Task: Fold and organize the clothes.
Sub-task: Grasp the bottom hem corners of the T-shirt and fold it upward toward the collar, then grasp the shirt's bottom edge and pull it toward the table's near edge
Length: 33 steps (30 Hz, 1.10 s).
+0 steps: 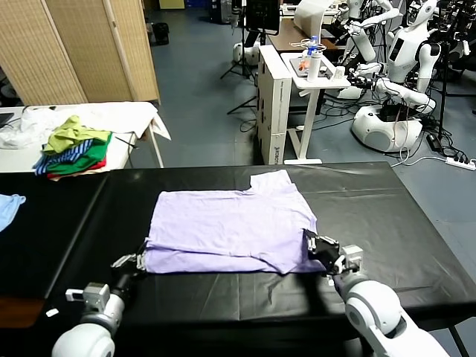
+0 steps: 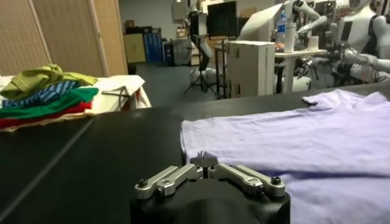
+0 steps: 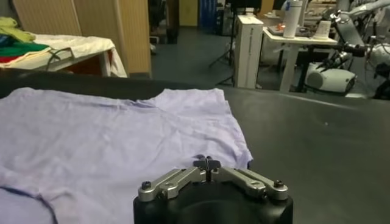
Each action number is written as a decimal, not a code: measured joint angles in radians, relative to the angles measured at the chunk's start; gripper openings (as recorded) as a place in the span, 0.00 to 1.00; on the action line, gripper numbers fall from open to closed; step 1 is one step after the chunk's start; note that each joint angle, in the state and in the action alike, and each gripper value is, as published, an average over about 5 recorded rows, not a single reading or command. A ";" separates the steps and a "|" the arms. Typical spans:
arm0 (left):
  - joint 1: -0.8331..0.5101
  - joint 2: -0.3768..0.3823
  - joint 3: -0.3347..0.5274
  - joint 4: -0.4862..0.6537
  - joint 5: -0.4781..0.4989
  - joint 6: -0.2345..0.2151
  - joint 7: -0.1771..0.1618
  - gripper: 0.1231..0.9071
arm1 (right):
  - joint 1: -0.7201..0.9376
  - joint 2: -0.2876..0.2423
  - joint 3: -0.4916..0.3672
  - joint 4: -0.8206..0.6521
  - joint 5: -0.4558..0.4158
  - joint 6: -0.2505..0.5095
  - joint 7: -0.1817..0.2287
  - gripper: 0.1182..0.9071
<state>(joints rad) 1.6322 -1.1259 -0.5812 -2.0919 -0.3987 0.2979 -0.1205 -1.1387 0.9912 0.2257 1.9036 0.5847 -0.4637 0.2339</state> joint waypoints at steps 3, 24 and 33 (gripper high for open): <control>0.019 -0.007 0.001 -0.005 -0.007 0.004 0.000 0.03 | 0.001 0.003 0.001 -0.001 0.004 -0.008 -0.001 0.03; 0.038 -0.005 -0.003 0.016 -0.013 0.001 0.006 0.98 | -0.251 -0.082 0.156 0.216 0.012 -0.057 -0.056 1.00; 0.060 0.002 -0.008 -0.002 -0.013 0.003 0.004 0.93 | -0.301 -0.085 0.171 0.230 0.007 -0.057 -0.057 0.88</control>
<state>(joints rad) 1.6922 -1.1242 -0.5893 -2.0939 -0.4114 0.3009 -0.1168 -1.4400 0.9066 0.3966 2.1333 0.5920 -0.5204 0.1772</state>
